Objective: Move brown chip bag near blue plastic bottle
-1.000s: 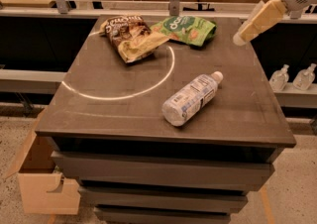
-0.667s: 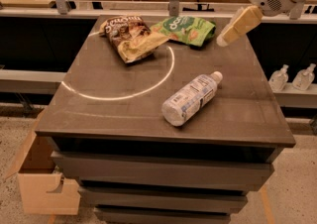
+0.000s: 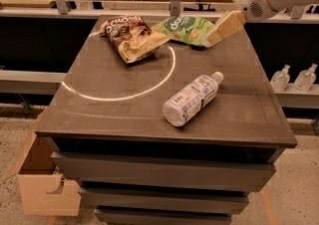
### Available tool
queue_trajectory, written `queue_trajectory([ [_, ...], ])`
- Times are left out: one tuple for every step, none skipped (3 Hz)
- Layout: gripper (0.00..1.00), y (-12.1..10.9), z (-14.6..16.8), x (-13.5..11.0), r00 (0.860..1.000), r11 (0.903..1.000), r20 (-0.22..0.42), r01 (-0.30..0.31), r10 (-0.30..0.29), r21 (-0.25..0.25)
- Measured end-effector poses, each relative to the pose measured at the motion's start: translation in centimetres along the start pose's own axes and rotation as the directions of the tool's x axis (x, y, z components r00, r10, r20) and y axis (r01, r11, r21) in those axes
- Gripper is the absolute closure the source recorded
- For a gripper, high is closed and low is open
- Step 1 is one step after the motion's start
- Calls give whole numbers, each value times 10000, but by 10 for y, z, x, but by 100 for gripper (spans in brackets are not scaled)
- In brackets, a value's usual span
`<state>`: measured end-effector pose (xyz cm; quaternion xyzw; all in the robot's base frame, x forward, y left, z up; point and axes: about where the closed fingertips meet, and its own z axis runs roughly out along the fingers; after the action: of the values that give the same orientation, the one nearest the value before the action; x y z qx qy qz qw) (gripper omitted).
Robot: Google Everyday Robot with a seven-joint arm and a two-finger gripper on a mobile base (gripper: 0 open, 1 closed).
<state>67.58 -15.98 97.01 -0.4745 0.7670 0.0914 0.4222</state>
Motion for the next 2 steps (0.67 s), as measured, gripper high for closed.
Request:
queue_trajectory([
  [0, 3, 35, -13, 9941, 9941, 448, -1005, 986, 417],
  [0, 11, 69, -28, 9856, 9889, 862, -1475, 1456, 152],
])
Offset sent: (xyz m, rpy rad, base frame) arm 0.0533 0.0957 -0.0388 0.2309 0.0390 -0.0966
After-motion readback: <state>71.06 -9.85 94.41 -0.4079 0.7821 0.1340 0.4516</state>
